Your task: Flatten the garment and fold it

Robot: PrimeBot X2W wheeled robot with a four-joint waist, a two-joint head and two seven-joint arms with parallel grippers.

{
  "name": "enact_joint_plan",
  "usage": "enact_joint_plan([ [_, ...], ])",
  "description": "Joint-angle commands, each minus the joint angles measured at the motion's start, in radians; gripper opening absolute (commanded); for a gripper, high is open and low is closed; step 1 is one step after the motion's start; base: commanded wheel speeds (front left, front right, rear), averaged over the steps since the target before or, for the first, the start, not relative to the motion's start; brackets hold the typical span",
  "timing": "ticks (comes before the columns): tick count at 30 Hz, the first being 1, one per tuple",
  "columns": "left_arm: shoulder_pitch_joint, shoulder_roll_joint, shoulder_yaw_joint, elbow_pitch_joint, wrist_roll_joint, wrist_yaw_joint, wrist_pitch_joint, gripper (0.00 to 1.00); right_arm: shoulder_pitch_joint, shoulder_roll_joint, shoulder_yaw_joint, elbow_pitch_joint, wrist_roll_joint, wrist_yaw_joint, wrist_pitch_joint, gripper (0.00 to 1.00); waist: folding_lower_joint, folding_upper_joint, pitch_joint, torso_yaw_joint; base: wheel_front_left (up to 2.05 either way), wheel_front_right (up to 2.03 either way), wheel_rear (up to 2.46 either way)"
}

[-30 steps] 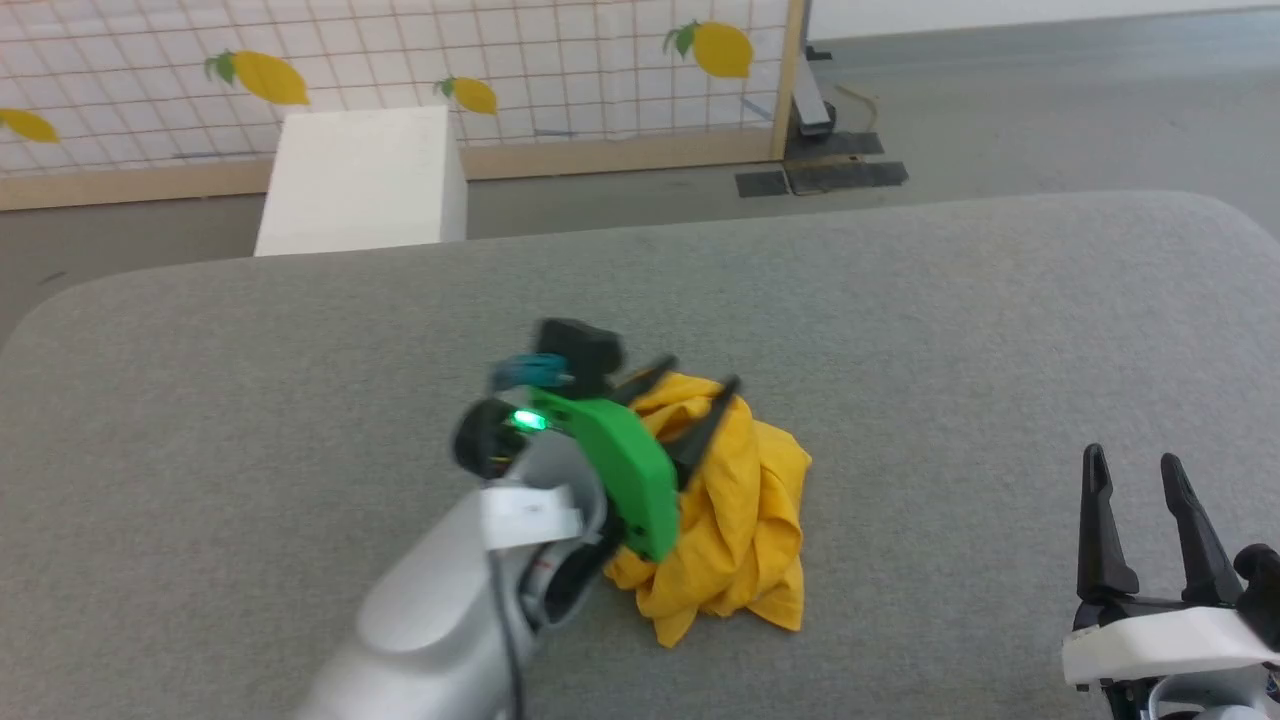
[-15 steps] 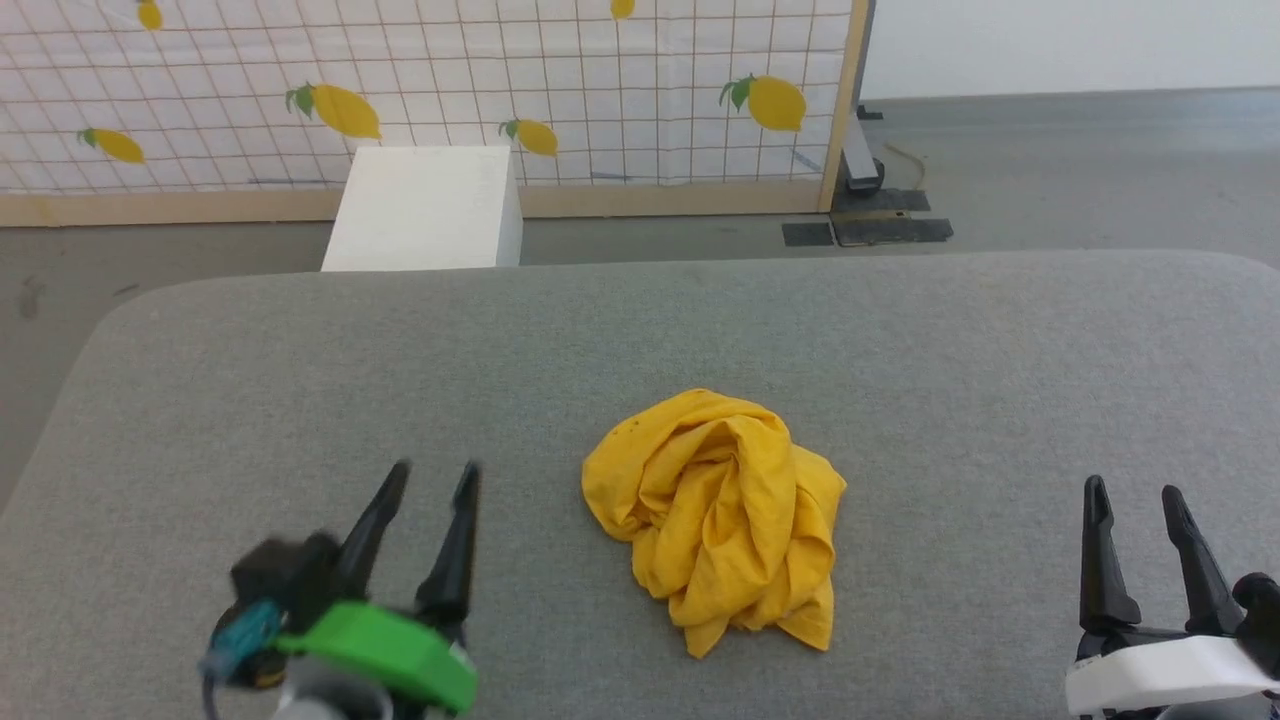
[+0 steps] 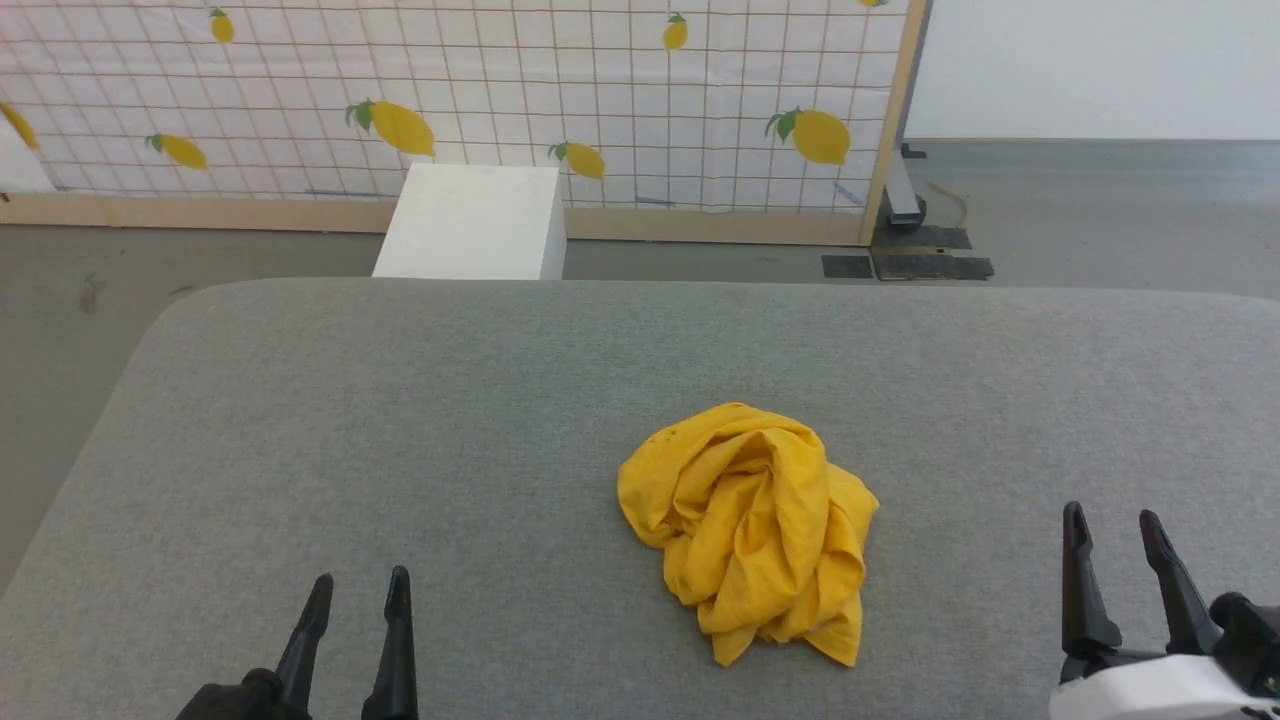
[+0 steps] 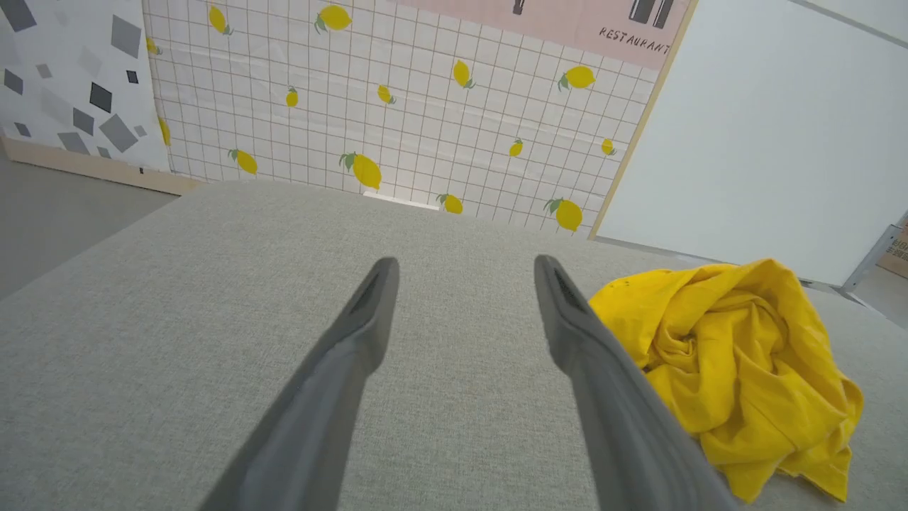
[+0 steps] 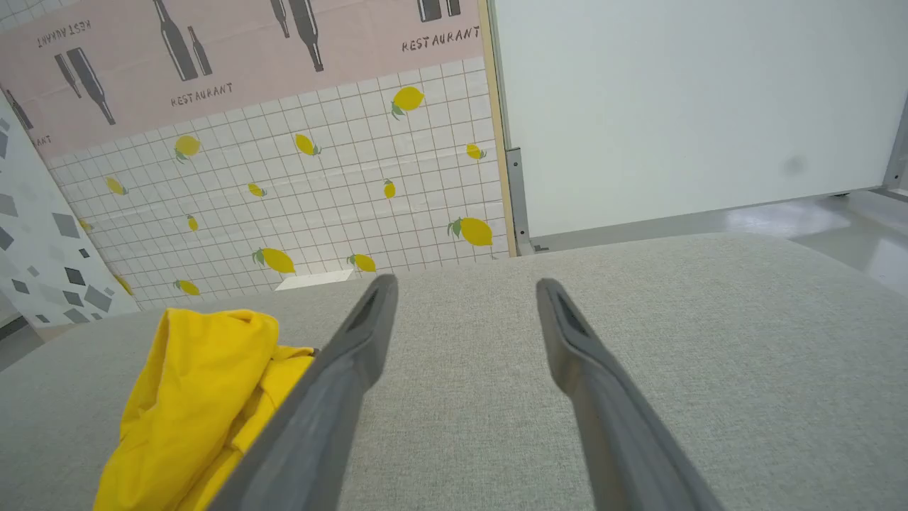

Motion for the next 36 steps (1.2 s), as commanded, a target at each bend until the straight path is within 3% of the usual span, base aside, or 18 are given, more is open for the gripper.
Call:
enact_joint_plan([
  [1,-0.005,-0.013,0.012,-0.005,0.020,-0.017,-0.004,1.00,-0.026,0.000,0.014,0.008,-0.001,-0.002,-0.005,1.00,0.0001,0.0000,0.001,0.014,0.00,0.00,0.00],
  [6,-0.023,-0.037,0.034,-0.013,0.056,-0.053,-0.004,1.00,-0.117,0.000,0.054,0.036,-0.002,-0.002,0.064,1.00,0.0001,0.0000,0.016,0.030,0.00,0.00,0.00],
  [12,-0.040,-0.057,0.045,-0.021,0.077,-0.077,-0.004,1.00,-0.238,-0.002,0.093,0.045,-0.051,-0.002,0.318,1.00,0.0001,0.0000,0.035,0.045,0.00,0.00,0.00],
  [16,-0.050,-0.066,0.046,-0.019,0.079,-0.090,-0.004,1.00,-0.288,-0.058,0.143,0.074,-0.079,-0.002,0.525,1.00,0.0001,0.0000,0.049,0.060,0.00,0.00,0.00],
  [21,-0.063,-0.074,0.049,-0.006,0.075,-0.101,-0.004,1.00,-0.319,-0.140,0.223,0.117,-0.029,-0.002,0.734,1.00,0.0001,0.0000,0.068,0.087,0.00,0.00,0.00],
  [28,-0.087,-0.078,0.051,0.010,0.065,-0.112,-0.004,1.00,-0.358,-0.183,0.296,0.161,0.043,-0.002,0.842,1.00,0.0001,0.0000,0.102,0.136,0.00,0.00,0.00],
  [36,-0.115,-0.071,0.028,0.040,0.058,-0.117,-0.004,1.00,-0.405,-0.173,0.350,0.337,0.028,-0.002,0.834,1.00,0.0001,0.0000,0.111,0.188,0.00,0.00,0.00],
])
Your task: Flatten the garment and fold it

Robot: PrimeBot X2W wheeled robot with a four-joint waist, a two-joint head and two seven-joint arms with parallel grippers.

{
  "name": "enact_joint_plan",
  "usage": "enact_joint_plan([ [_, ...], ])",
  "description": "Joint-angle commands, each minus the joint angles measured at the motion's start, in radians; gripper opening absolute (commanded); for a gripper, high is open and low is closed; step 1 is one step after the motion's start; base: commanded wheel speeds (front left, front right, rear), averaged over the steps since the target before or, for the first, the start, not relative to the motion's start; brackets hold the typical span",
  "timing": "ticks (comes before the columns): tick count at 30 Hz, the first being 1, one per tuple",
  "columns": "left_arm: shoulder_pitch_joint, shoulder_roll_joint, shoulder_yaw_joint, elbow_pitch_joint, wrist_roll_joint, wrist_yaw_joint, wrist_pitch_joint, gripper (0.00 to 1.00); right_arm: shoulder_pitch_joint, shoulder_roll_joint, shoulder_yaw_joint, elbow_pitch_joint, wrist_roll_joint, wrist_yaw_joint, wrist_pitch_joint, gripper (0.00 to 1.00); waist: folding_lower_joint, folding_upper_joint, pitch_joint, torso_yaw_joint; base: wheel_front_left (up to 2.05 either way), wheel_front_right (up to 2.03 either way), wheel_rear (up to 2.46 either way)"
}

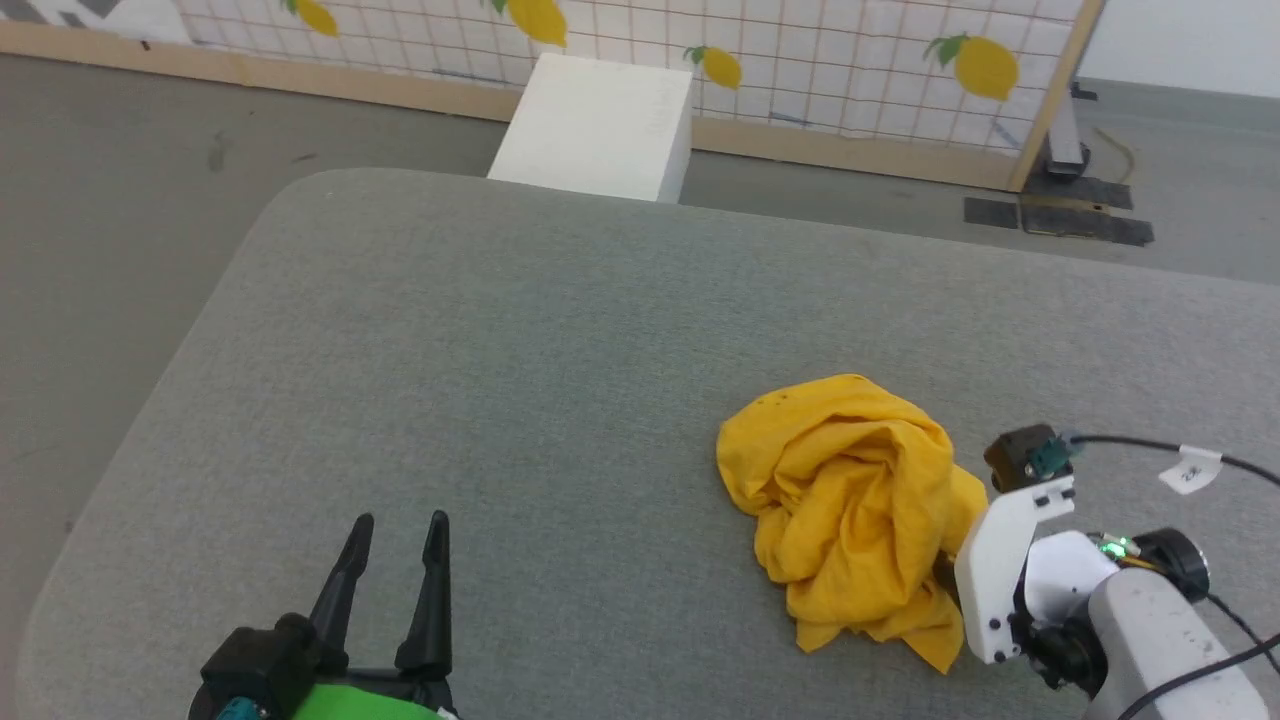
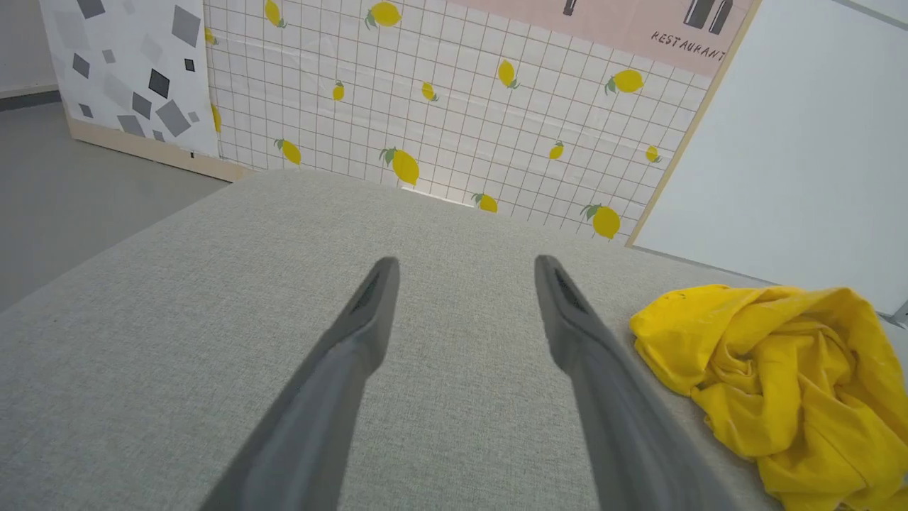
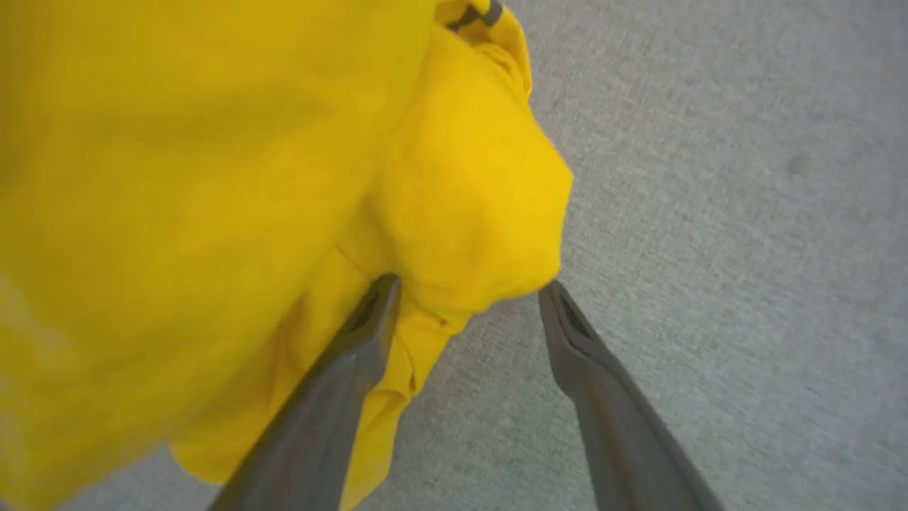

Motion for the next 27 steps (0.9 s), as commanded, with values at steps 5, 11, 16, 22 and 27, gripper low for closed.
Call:
enact_joint_plan([
  [5,-0.028,0.007,-0.011,0.013,-0.005,-0.007,-0.004,1.00,-0.025,0.041,-0.004,0.118,-0.029,-0.002,-0.071,0.24,0.0000,0.0000,0.001,0.029,0.00,0.00,0.00],
  [11,-0.009,0.009,0.007,0.017,-0.003,-0.007,-0.004,1.00,-0.083,0.035,-0.010,0.128,-0.035,-0.002,-0.181,0.00,0.0000,0.0000,-0.019,-0.013,0.00,0.00,0.00],
  [16,0.003,0.002,0.009,0.013,0.003,-0.007,-0.004,1.00,-0.135,-0.031,-0.055,0.040,-0.027,-0.002,-0.231,0.00,0.0000,0.0000,-0.047,-0.060,0.00,0.00,0.00],
  [22,0.017,-0.008,0.007,0.011,0.008,-0.008,-0.004,1.00,-0.054,-0.102,-0.155,-0.091,-0.015,-0.002,-0.166,0.00,0.0000,0.0000,-0.059,-0.093,0.00,0.00,0.00],
  [27,0.026,-0.009,0.000,0.020,0.007,-0.008,-0.004,1.00,0.134,-0.130,-0.275,-0.149,-0.038,-0.002,-0.098,0.00,0.0000,0.0000,-0.051,-0.098,0.00,0.00,0.00],
])
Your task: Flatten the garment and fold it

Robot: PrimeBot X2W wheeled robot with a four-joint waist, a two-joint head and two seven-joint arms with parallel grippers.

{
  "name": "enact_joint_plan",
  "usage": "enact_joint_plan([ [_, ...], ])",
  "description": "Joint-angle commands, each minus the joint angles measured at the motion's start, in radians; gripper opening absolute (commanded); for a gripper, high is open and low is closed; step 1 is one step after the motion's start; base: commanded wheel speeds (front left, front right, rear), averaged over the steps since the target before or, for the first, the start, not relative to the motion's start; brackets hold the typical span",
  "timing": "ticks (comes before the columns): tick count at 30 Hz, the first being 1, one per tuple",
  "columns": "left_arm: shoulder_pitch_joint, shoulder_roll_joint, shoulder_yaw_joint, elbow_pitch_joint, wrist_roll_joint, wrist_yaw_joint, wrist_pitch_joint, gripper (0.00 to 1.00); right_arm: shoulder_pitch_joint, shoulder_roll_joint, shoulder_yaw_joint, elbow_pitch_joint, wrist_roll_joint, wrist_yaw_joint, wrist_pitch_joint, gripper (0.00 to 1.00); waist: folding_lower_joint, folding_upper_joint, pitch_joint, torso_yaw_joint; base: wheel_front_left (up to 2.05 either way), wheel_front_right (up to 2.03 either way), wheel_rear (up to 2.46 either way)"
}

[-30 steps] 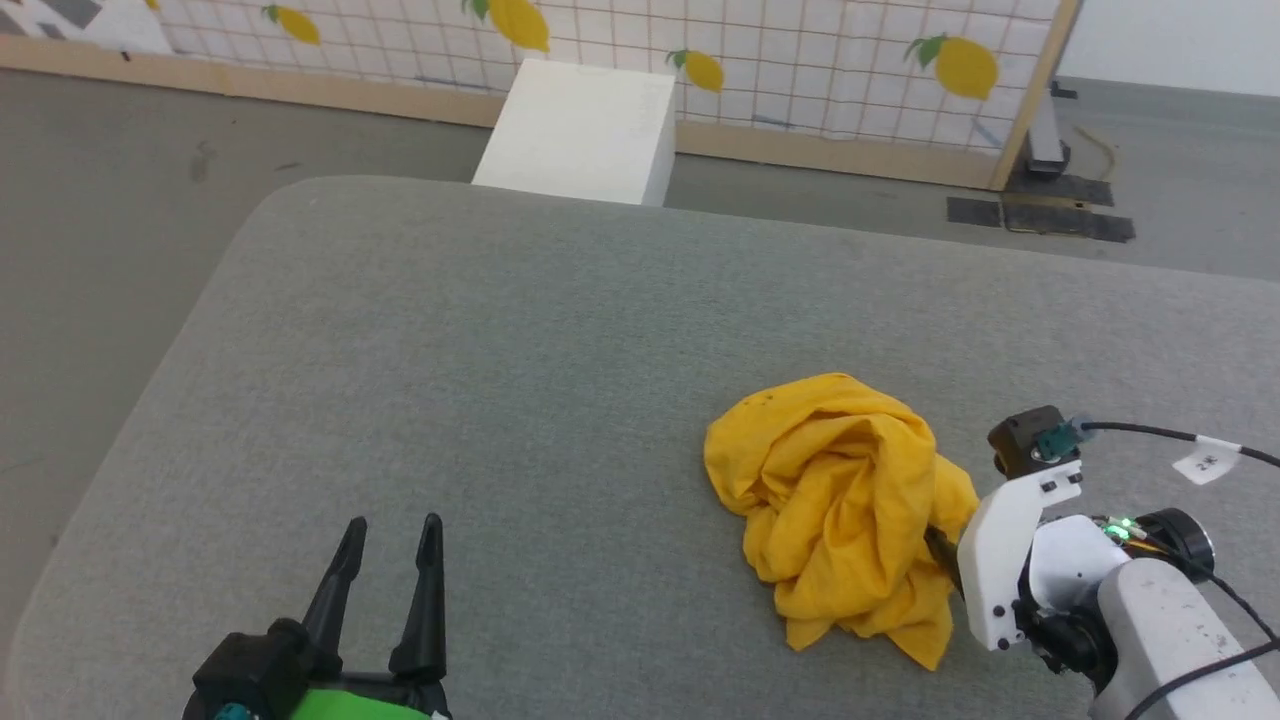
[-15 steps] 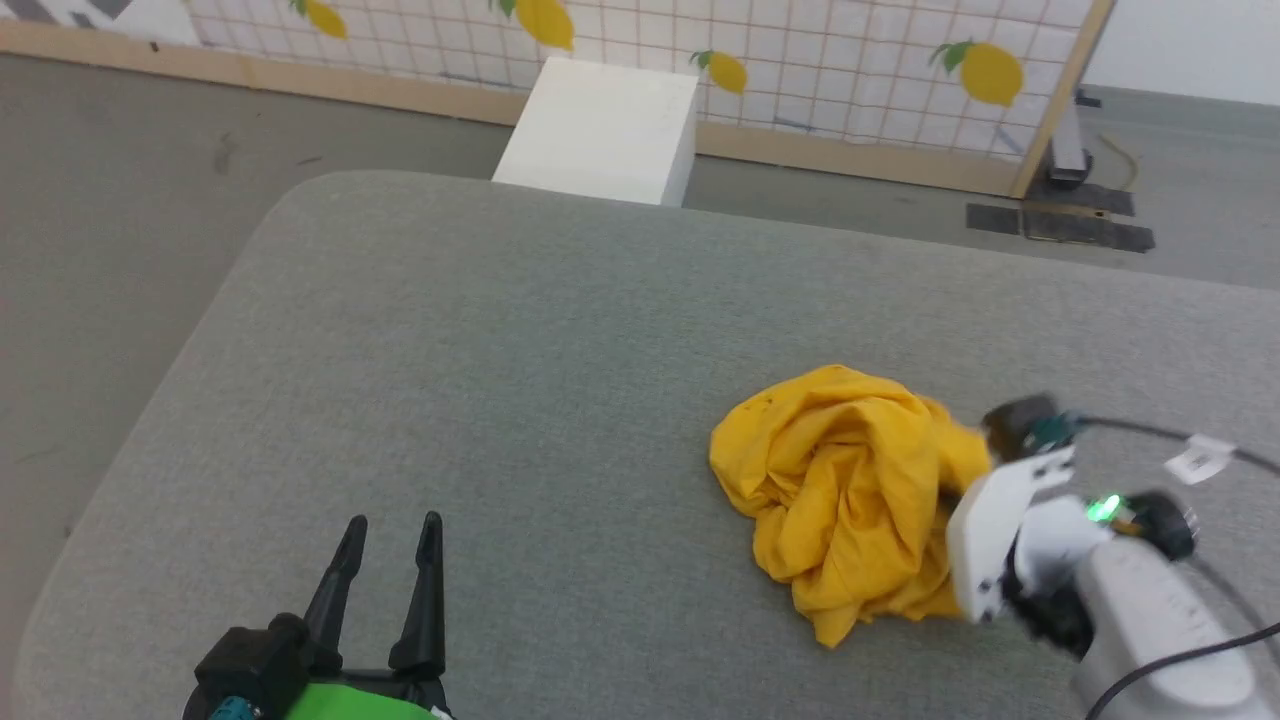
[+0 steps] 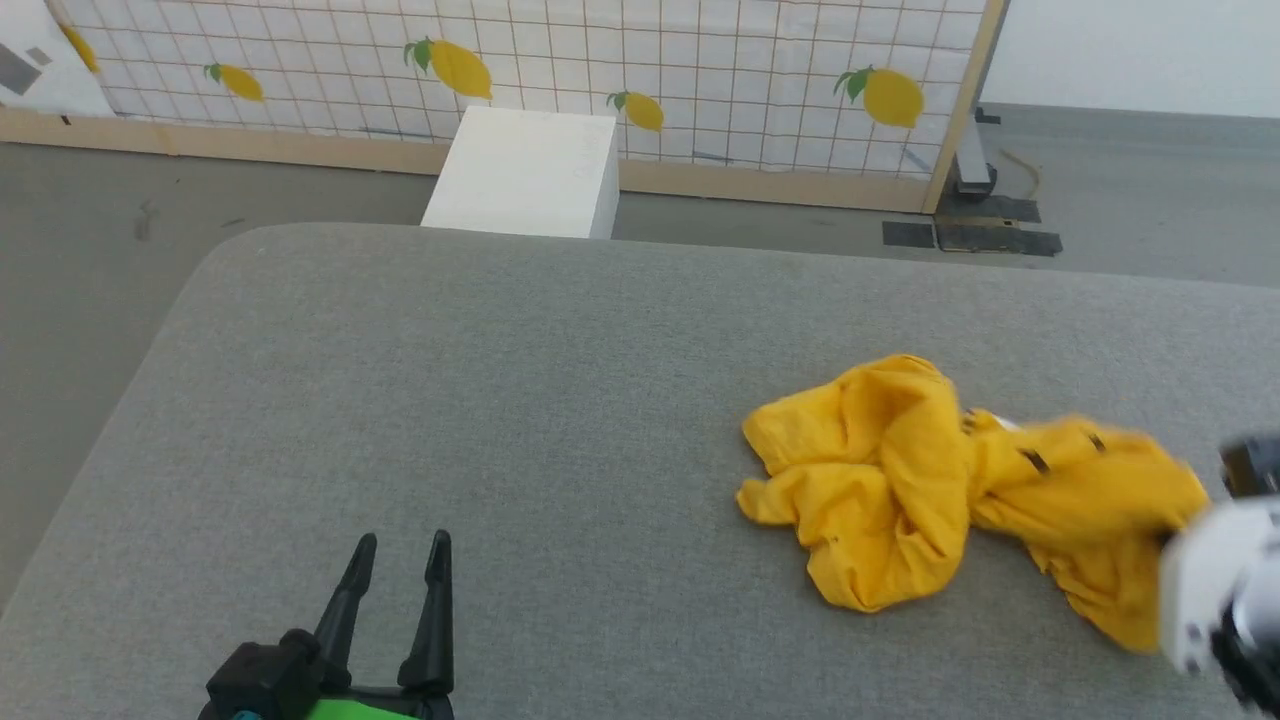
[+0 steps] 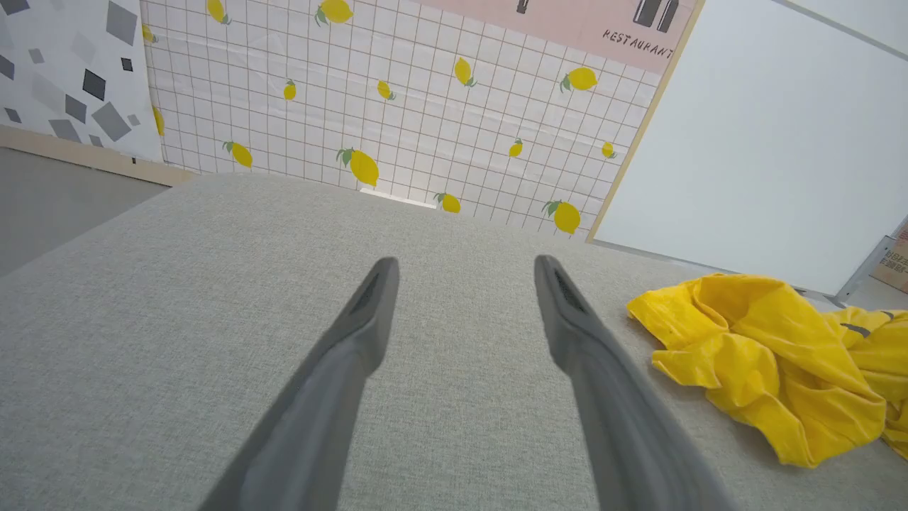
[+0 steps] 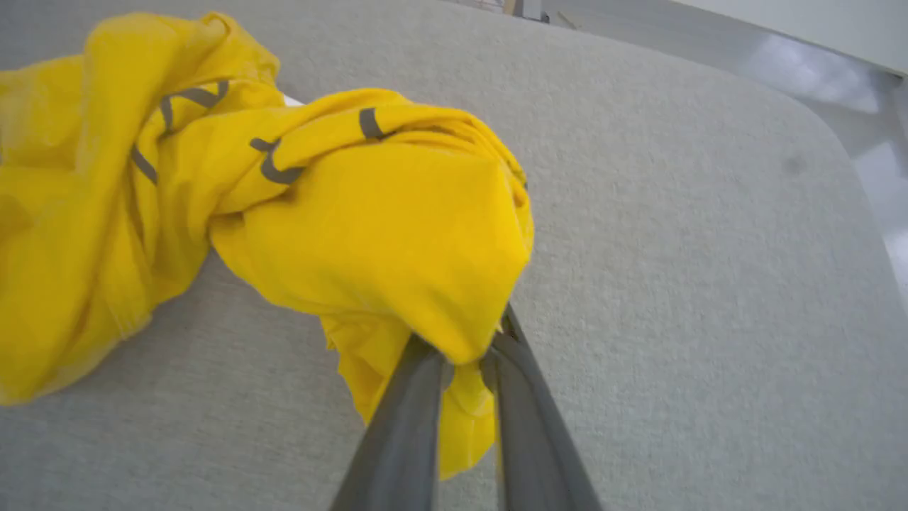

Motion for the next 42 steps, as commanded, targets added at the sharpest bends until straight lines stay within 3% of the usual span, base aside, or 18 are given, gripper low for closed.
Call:
enact_joint_plan([
  [1,0.008,0.000,-0.003,0.004,0.007,-0.007,-0.004,1.00,0.055,0.011,-0.027,-0.005,-0.006,-0.002,0.012,0.00,0.0000,-0.0001,0.005,0.001,0.00,0.00,0.00],
  [4,0.006,0.008,-0.007,0.009,0.004,-0.007,-0.004,1.00,0.165,0.052,-0.078,-0.006,-0.013,-0.002,0.030,0.00,0.0000,-0.0001,0.008,0.000,0.00,0.00,0.00],
  [5,0.004,0.011,-0.008,0.011,0.003,-0.007,-0.004,1.00,0.187,0.067,-0.091,-0.006,-0.015,-0.002,0.028,0.07,0.0000,-0.0001,0.008,0.000,0.00,0.00,0.00],
  [7,0.002,0.016,-0.009,0.014,0.002,-0.007,-0.004,1.00,0.218,0.097,-0.109,-0.006,-0.020,-0.002,0.020,0.49,0.0000,-0.0001,0.005,-0.002,0.00,0.00,0.00],
  [8,0.002,0.018,-0.009,0.016,0.001,-0.007,-0.004,1.00,0.224,0.109,-0.116,-0.007,-0.019,-0.002,0.013,0.96,0.0000,-0.0001,0.001,-0.005,0.00,0.00,0.00],
  [9,0.003,0.020,-0.009,0.017,0.001,-0.007,-0.004,1.00,0.225,0.116,-0.119,-0.009,-0.018,-0.002,0.011,1.00,0.0000,-0.0001,-0.002,-0.008,0.00,0.00,0.00],
  [15,0.016,0.020,-0.015,0.022,0.004,-0.007,-0.004,1.00,0.162,0.094,-0.118,-0.119,0.009,-0.002,0.033,1.00,0.0000,-0.0001,-0.029,-0.025,0.00,0.00,0.00],
  [22,0.015,0.008,-0.023,0.016,0.002,-0.006,-0.004,1.00,0.060,0.036,-0.063,-0.327,0.059,-0.002,0.153,1.00,0.0000,-0.0001,-0.026,-0.014,0.00,0.00,0.00],
  [25,0.010,0.006,-0.023,0.016,-0.001,-0.007,-0.004,1.00,0.027,0.060,-0.031,-0.347,0.092,-0.002,0.216,1.00,0.0000,-0.0001,-0.014,-0.001,0.00,0.00,0.00],
  [31,-0.014,0.010,-0.027,0.021,-0.012,-0.007,-0.004,1.00,0.002,0.142,-0.004,-0.253,0.105,-0.002,0.310,1.00,0.0000,-0.0001,0.021,0.048,0.00,0.00,0.00],
  [41,-0.050,0.040,-0.039,0.035,-0.033,-0.007,-0.004,1.00,-0.052,0.238,-0.046,-0.012,-0.005,-0.002,0.277,1.00,0.0000,-0.0001,0.060,0.132,0.00,0.00,0.00],
  [42,-0.053,0.042,-0.040,0.036,-0.035,-0.007,-0.004,1.00,-0.061,0.243,-0.046,0.003,-0.012,-0.002,0.257,0.51,0.0000,-0.0001,0.062,0.136,0.00,0.00,0.00],
])
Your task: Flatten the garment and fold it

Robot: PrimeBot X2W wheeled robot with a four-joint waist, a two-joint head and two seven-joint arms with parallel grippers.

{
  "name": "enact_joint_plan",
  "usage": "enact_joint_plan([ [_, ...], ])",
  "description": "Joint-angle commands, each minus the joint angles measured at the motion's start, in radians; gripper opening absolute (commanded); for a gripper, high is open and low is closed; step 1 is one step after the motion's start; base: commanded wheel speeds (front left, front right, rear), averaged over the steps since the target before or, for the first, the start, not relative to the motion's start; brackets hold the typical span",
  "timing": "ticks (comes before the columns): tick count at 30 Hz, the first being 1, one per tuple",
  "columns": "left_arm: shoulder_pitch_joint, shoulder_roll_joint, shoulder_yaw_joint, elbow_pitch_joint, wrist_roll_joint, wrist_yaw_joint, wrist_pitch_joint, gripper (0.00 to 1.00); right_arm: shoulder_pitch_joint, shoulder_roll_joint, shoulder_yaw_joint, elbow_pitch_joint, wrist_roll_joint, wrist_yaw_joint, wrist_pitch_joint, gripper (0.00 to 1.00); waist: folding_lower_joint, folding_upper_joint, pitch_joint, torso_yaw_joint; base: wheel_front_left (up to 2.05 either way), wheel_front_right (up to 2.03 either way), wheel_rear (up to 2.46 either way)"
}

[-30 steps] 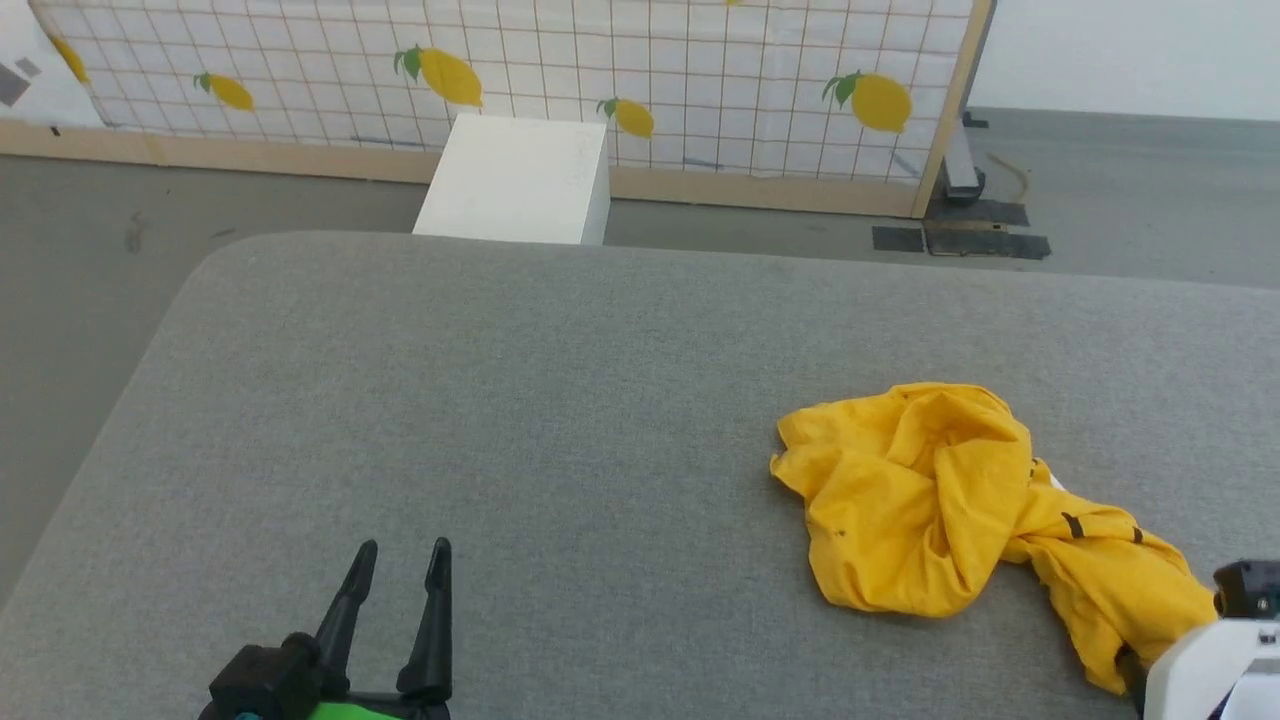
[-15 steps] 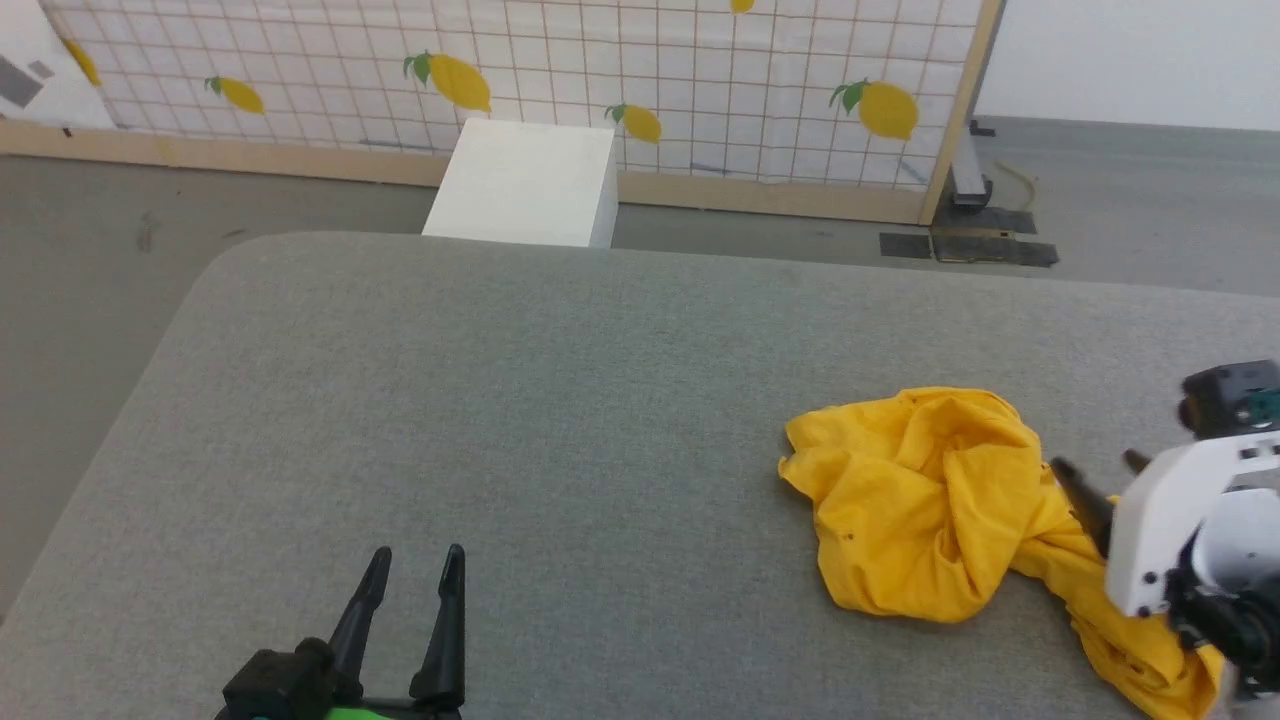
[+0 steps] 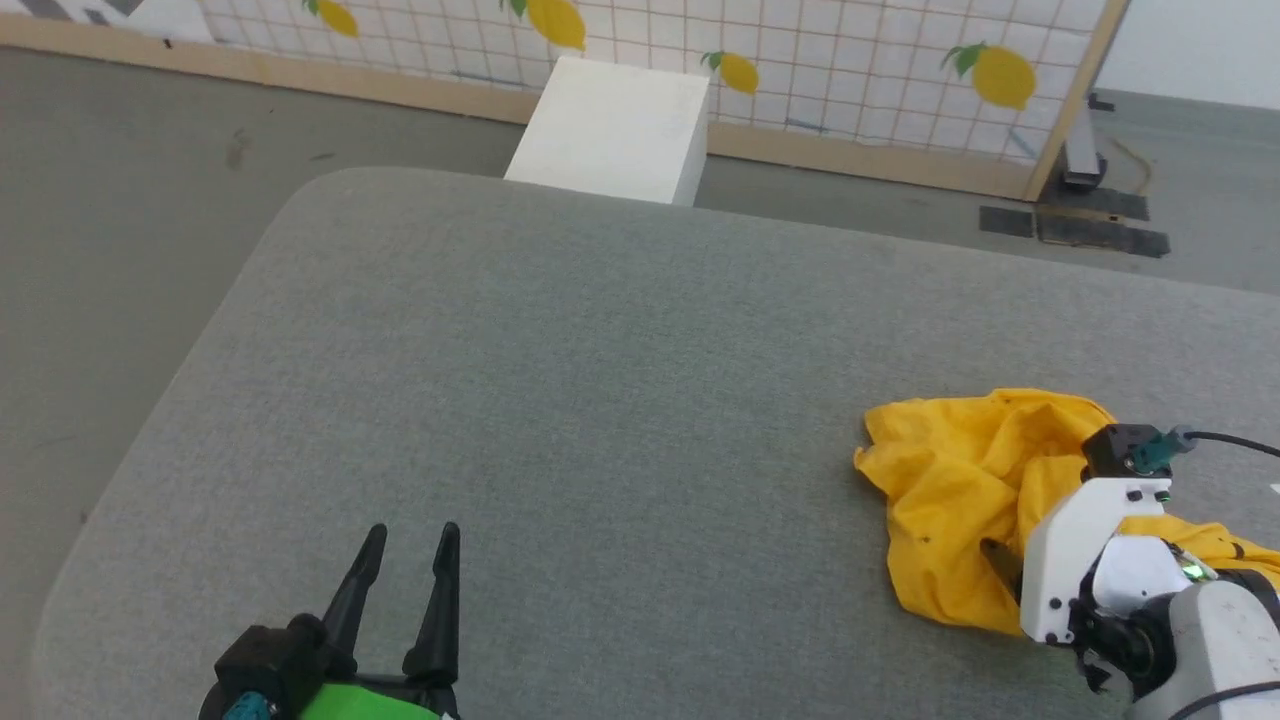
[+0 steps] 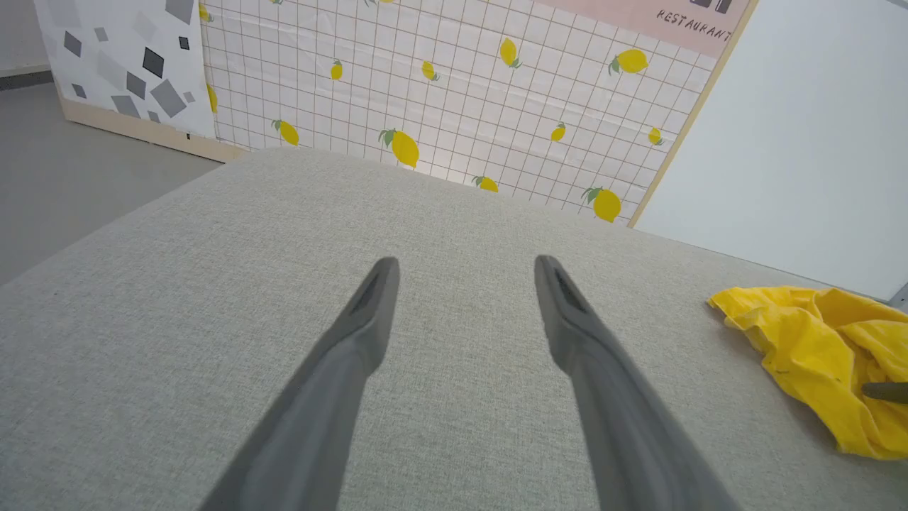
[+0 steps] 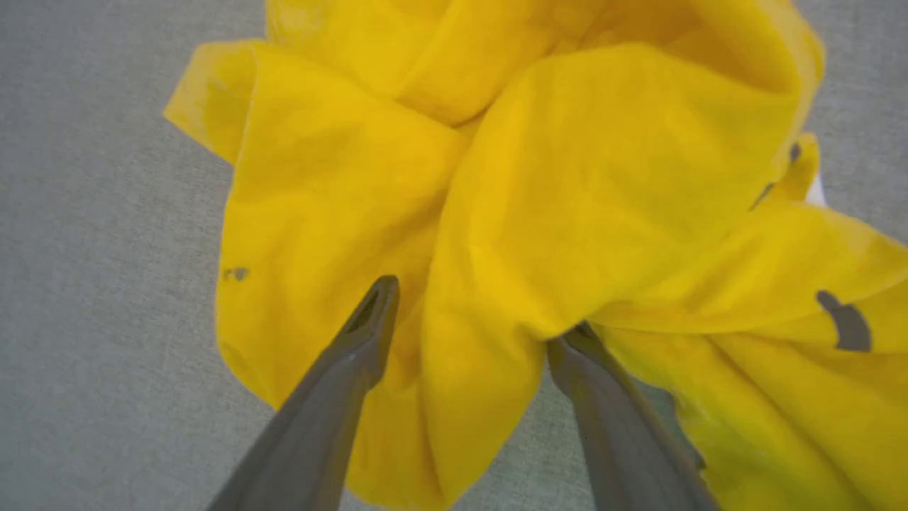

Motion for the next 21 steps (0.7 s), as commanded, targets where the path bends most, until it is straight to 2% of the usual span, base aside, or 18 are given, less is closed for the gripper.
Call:
enact_joint_plan([
  [1,-0.023,0.005,-0.001,0.002,-0.008,-0.007,-0.004,1.00,-0.030,0.004,-0.002,0.013,-0.014,-0.001,-0.034,0.20,-0.0001,0.0000,0.017,0.021,0.00,0.00,0.00],
  [2,-0.024,0.005,0.002,0.001,-0.009,-0.007,-0.004,1.00,-0.039,0.006,-0.005,0.020,-0.018,-0.001,-0.050,0.00,-0.0001,0.0000,0.016,0.021,0.00,0.00,0.00],
  [4,-0.021,0.003,0.010,0.001,-0.012,-0.007,-0.004,1.00,-0.064,0.004,-0.004,0.025,-0.022,-0.001,-0.080,0.00,-0.0001,0.0000,0.011,0.013,0.00,0.00,0.00],
  [8,-0.008,-0.003,0.014,0.010,-0.006,-0.007,-0.004,1.00,-0.118,-0.055,0.029,0.008,-0.022,-0.001,-0.108,0.00,-0.0001,0.0000,-0.013,-0.008,0.00,0.00,0.00],
  [12,-0.001,-0.013,0.008,0.011,-0.002,-0.007,-0.004,1.00,-0.169,-0.101,0.110,-0.050,0.016,-0.001,-0.096,0.00,-0.0001,0.0000,-0.036,-0.025,0.00,0.00,0.00],
  [16,-0.002,-0.018,0.001,0.010,0.002,-0.007,-0.004,1.00,-0.208,-0.099,0.266,-0.125,0.071,-0.001,-0.091,0.00,-0.0001,0.0000,-0.038,-0.031,0.00,0.00,0.00],
  [21,-0.009,-0.012,-0.009,0.011,-0.006,-0.007,-0.004,1.00,-0.206,-0.027,0.509,-0.142,0.190,-0.001,-0.109,0.00,-0.0001,0.0000,-0.024,-0.019,0.00,0.00,0.00],
])
